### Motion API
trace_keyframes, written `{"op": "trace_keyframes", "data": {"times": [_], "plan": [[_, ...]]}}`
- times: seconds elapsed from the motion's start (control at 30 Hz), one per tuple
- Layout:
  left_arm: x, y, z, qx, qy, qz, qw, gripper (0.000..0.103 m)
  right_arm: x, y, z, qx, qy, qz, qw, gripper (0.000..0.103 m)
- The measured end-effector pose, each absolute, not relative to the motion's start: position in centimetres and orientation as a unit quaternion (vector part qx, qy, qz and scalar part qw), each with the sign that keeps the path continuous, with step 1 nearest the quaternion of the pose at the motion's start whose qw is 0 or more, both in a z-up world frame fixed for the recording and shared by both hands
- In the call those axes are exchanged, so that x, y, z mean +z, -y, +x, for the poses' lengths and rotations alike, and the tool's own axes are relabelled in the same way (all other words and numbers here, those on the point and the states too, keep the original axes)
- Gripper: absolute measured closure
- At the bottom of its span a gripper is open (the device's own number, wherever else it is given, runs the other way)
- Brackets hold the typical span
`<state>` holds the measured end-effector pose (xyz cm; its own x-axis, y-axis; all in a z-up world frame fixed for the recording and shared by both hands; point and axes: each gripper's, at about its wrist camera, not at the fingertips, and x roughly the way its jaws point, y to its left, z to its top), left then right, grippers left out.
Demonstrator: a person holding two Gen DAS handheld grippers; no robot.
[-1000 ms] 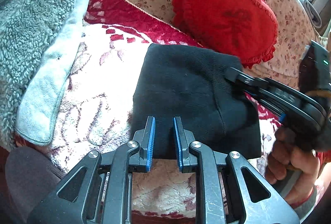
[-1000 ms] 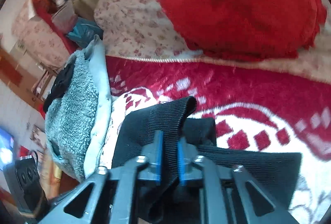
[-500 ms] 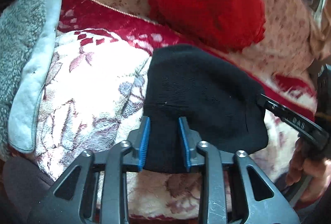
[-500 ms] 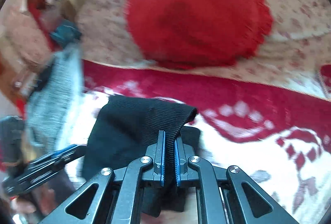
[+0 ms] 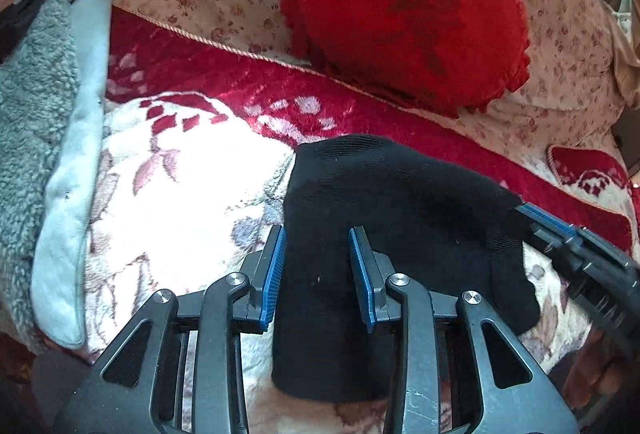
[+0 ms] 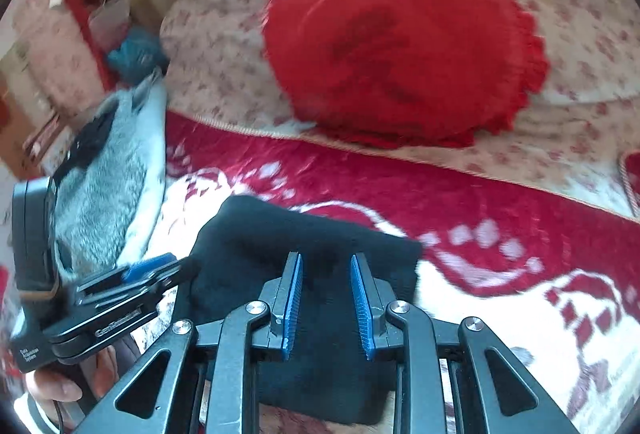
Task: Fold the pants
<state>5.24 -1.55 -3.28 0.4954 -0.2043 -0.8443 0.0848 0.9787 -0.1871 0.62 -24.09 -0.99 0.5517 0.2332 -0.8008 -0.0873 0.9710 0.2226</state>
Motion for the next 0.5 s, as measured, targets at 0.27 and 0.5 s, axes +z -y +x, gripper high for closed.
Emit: {"op": "trace_keyframes", "data": {"times": [0.27,0.5], "plan": [[-4.7,1.9,6.9,-0.073,-0.495,-0.064,0.863,0.058,-5.5,23.4,3.9,0.070,-0.497,0.064,0.862,0.079],[-4.4,2.3,6.8,-0.069,-0.493,-0.054,0.866,0.058,-5.2,23.4,4.7,0.072,-0.504,0.065,0.858,0.079]]}}
